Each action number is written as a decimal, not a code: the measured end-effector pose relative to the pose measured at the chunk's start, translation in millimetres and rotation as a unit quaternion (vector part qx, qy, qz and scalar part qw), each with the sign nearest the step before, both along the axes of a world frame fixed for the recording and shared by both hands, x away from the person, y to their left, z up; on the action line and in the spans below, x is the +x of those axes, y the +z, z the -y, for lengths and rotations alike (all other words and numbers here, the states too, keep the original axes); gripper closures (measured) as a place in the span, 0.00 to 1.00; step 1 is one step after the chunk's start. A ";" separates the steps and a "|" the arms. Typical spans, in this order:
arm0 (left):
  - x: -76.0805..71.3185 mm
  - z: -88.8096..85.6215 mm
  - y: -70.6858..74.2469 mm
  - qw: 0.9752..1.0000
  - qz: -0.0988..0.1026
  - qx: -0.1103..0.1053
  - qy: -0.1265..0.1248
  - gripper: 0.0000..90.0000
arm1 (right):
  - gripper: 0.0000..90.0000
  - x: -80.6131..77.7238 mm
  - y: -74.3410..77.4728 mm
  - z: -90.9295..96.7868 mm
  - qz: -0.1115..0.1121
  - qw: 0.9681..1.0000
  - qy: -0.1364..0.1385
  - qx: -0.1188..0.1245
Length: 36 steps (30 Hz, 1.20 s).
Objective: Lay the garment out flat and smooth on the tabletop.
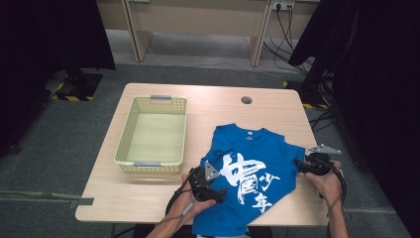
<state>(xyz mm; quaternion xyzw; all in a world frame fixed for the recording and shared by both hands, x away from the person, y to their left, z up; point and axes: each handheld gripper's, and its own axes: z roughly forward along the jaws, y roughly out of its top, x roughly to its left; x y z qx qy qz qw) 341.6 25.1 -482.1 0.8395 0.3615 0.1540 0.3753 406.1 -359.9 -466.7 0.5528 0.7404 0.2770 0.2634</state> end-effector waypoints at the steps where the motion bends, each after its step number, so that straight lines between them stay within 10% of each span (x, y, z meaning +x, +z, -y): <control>1: 0.0 0.0 0.0 1.000 0.000 0.000 0.000 0.11 | 0.59 0.0 0.3 -0.3 -0.001 1.000 -0.001 -0.002; 20: 0.1 0.1 0.1 1.000 0.000 0.001 0.000 0.11 | 0.49 -12.8 4.1 -13.0 -0.027 0.999 0.020 -0.002; 25: 0.1 0.3 0.1 1.000 0.000 0.001 0.001 0.11 | 0.45 -11.8 8.7 -20.9 -0.005 1.000 0.016 0.008; 36: -0.2 2.1 0.0 1.000 -0.001 0.001 0.005 0.11 | 0.32 -23.1 7.9 -59.2 -0.007 0.998 0.067 0.020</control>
